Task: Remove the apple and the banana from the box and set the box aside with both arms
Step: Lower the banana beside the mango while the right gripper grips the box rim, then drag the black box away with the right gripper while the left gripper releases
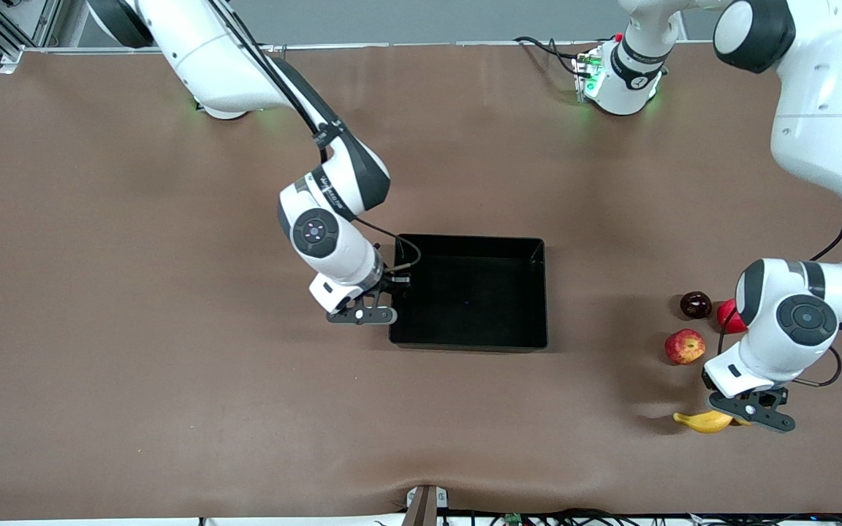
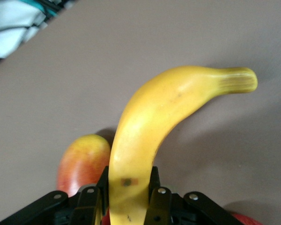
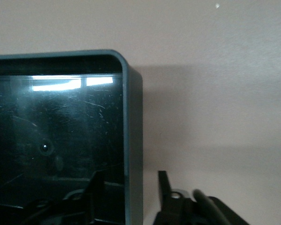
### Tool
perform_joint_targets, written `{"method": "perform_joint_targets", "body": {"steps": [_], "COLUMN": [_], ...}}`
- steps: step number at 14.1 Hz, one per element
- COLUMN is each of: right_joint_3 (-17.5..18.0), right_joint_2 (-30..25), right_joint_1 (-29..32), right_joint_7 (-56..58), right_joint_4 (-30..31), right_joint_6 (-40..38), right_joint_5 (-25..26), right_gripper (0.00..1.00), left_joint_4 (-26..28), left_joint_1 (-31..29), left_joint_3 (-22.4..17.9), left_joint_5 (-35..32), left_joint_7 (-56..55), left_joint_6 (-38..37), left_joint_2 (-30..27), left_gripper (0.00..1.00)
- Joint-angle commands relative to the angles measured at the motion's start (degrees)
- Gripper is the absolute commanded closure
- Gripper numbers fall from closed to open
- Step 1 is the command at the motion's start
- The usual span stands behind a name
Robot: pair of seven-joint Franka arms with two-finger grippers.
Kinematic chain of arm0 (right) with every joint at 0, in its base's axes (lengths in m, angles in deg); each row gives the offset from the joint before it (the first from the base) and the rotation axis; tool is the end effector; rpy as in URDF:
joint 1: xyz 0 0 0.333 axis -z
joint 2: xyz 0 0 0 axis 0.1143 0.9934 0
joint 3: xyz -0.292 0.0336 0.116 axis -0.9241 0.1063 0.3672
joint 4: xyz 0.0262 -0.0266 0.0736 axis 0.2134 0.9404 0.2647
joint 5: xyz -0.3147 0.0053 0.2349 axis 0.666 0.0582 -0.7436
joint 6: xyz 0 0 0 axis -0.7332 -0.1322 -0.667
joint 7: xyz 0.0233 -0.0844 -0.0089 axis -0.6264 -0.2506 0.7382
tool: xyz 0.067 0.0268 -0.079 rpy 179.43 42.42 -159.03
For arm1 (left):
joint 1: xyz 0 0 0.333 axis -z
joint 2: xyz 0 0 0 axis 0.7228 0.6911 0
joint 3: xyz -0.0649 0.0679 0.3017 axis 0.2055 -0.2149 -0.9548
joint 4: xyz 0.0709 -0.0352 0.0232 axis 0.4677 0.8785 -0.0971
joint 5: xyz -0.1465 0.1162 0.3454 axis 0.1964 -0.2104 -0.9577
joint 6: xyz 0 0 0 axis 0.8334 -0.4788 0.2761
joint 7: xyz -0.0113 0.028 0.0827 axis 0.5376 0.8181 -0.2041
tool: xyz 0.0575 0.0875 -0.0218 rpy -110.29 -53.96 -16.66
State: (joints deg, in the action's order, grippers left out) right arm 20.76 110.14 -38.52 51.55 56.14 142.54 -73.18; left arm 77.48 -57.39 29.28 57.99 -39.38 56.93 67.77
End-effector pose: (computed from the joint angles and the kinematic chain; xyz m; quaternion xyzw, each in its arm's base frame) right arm 0.5920 0.4257 0.2591 -0.9943 0.0172 0.0130 0.1048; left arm 0.7547 0.0450 0.2146 -0.9626 0.2217 -0.0914 0.1262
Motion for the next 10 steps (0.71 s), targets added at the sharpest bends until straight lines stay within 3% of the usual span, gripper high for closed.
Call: {"method": "perform_joint_targets", "body": {"steps": [1,2,4,5,6,7,8,10], "right_joint_3": [-0.80,-0.80,-0.80,-0.80,-0.80,-0.71,-0.71,-0.10], "right_joint_2": [1.47,1.56,1.39,1.13,0.78,0.43,0.16,-0.54], "right_joint_1": [-0.82,-0.74,-0.47,-0.12,0.05,0.66,1.54,4.43], "right_joint_7": [-0.39,0.05,-0.13,0.14,0.23,0.23,0.31,0.49], "right_joint_4": [-1.86,-1.86,-2.03,-2.03,-2.38,-3.43,-4.83,-9.74], "right_joint_6": [0.31,0.23,0.05,-0.21,-0.56,-1.09,-4.05,-14.05], "right_joint_5": [-0.50,-0.50,-0.59,-0.59,-0.68,-0.94,-1.20,-1.47], "right_gripper": [0.74,0.95,1.00,1.00,1.00,1.00,1.00,1.00], "left_joint_4": [-0.74,-0.66,-0.48,-0.57,-0.65,-0.83,-0.83,-0.83], "left_joint_1": [-0.66,-1.28,-1.55,-1.55,-1.46,-1.55,-1.55,-1.55], "left_joint_3": [0.06,0.06,0.06,0.06,0.06,0.06,0.15,0.68], "left_joint_5": [-1.09,-0.83,-0.83,-0.83,-0.65,-0.48,-0.22,2.67], "left_joint_7": [0.82,0.82,0.90,0.73,0.12,-0.41,-1.20,-1.64], "left_joint_6": [0.84,0.84,0.84,0.84,0.84,0.84,0.84,0.14], "left_joint_2": [1.99,2.26,2.17,2.26,2.26,2.00,1.39,-0.63], "left_gripper": [1.00,1.00,1.00,0.95,0.60,0.10,0.00,0.00]}}
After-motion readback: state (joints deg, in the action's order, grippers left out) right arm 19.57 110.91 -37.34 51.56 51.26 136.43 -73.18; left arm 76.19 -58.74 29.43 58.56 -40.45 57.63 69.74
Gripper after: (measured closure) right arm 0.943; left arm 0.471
